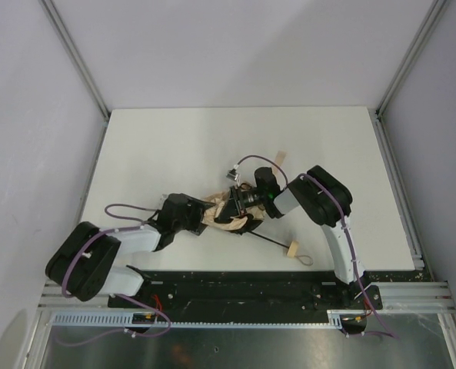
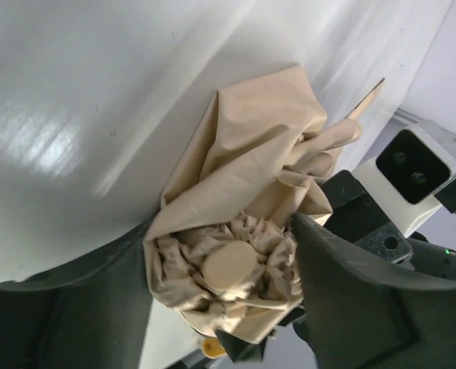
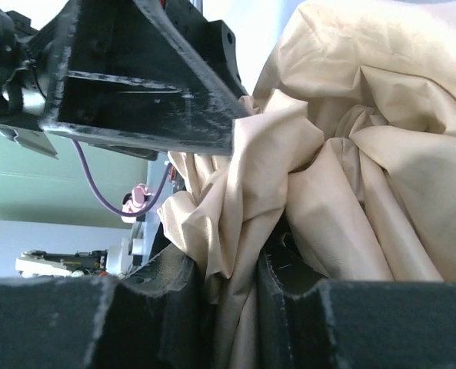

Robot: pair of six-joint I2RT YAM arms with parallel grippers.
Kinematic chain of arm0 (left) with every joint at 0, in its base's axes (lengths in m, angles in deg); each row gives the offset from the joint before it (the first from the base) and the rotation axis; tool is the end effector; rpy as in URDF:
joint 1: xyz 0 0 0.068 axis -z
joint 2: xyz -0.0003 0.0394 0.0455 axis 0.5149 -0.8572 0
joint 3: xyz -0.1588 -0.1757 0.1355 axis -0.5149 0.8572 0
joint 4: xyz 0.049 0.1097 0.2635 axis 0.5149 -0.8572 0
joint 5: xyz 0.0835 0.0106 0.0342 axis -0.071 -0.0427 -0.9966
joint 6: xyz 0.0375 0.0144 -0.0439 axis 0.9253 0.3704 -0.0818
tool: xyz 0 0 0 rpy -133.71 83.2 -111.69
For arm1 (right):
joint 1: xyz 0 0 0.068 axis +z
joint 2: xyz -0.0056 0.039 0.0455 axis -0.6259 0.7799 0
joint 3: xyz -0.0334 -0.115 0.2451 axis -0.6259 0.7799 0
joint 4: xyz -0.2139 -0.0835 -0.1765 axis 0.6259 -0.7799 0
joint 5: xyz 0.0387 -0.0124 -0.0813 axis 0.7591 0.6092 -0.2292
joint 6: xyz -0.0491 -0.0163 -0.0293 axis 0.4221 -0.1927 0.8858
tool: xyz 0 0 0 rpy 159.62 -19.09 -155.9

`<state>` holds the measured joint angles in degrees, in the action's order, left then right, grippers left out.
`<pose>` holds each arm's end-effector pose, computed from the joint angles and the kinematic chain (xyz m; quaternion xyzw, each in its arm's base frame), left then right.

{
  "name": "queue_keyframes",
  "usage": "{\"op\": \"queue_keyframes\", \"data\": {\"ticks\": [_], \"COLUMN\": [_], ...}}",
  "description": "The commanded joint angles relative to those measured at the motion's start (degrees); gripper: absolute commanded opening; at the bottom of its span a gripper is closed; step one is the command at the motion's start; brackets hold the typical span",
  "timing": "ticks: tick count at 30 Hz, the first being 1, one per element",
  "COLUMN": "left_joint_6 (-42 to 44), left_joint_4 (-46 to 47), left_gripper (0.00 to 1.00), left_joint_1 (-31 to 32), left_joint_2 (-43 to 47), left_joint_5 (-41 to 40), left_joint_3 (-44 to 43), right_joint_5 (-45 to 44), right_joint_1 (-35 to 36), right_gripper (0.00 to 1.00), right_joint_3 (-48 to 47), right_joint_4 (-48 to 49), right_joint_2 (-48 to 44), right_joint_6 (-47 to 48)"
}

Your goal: Put away the umbrella

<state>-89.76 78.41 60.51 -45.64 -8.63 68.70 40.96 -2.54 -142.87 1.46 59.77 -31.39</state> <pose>0.2148 -0.1221 0.0953 -0.4828 0.7700 -0.3693 0.1940 0.3144 0.2792 0.0533 -0.2518 0.7093 0.6538 0.0773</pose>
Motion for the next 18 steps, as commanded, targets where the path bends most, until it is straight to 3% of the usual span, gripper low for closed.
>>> {"op": "queue_keyframes", "data": {"ticks": [1, 4, 9, 11, 15, 17, 18], "left_joint_6": [1.0, 2.84, 7.9, 8.86, 7.96, 7.2, 6.75], "left_joint_4": [4.18, 6.01, 7.31, 7.34, 7.18, 6.91, 6.69], "left_gripper": [0.66, 0.52, 0.17, 0.09, 0.01, 0.0, 0.0], "left_joint_1": [0.19, 0.05, -0.06, -0.07, -0.07, -0.07, -0.03], "left_joint_2": [-3.85, -5.51, -5.71, -4.87, -3.93, -3.7, -3.63], "left_joint_5": [-8.16, -7.29, -4.78, -3.43, -1.22, -0.32, 0.29], "left_joint_3": [1.76, 1.5, 0.5, 0.64, 1.94, 2.7, 3.16], "right_joint_5": [4.76, 5.99, 4.66, 1.38, -11.92, -19.86, -23.32], "right_joint_1": [1.51, 2.26, 2.45, 1.8, 0.9, 1.0, 1.07], "right_gripper": [0.0, 0.0, 0.0, 0.14, 0.5, 0.8, 0.89], "right_joint_3": [3.1, 3.41, 3.46, 3.42, 1.25, 0.4, 0.26], "right_joint_4": [3.83, 5.38, -1.86, -9.55, -34.72, -43.38, -46.42], "right_joint_2": [4.66, 4.37, 2.52, 0.06, -8.36, -13.0, -15.33], "right_joint_6": [-6.64, -6.8, -1.78, 3.31, 21.99, 28.63, 31.25]}}
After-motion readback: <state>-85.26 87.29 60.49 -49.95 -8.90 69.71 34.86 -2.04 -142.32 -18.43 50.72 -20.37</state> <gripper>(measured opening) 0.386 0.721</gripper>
